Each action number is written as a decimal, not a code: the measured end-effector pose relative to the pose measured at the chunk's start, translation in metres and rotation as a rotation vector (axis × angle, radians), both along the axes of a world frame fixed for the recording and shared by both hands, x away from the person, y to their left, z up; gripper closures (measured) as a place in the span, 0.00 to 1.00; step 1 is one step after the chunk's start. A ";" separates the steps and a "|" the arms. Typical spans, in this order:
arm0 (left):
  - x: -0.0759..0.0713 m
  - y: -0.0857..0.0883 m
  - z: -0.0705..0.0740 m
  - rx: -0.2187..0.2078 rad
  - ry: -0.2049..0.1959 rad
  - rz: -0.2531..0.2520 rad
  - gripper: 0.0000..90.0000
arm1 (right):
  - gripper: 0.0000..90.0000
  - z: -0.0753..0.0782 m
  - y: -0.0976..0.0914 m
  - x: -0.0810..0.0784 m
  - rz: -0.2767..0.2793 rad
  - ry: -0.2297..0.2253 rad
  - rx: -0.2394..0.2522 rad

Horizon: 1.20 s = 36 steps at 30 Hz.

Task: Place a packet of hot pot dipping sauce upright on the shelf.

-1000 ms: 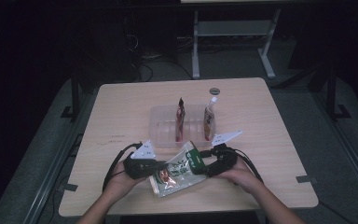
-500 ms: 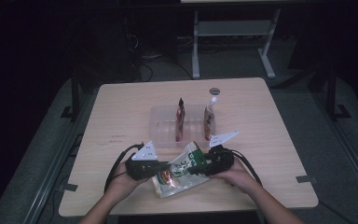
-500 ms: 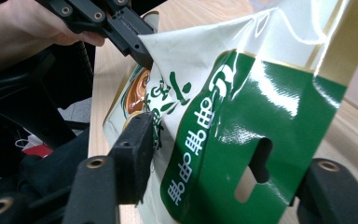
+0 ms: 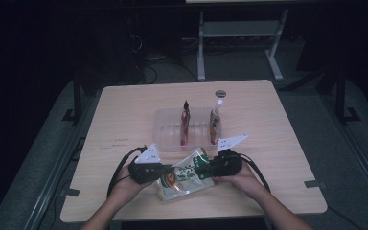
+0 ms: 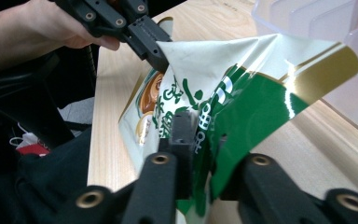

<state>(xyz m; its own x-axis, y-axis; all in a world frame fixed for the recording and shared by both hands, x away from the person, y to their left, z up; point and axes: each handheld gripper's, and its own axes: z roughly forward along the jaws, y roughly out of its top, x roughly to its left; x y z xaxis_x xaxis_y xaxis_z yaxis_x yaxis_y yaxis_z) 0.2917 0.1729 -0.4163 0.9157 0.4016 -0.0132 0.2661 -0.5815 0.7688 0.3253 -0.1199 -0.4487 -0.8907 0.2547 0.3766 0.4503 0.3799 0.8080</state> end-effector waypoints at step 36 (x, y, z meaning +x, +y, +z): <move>0.002 0.011 0.015 -0.057 -0.007 0.043 1.00 | 1.00 0.035 0.002 -0.012 0.096 -0.027 0.107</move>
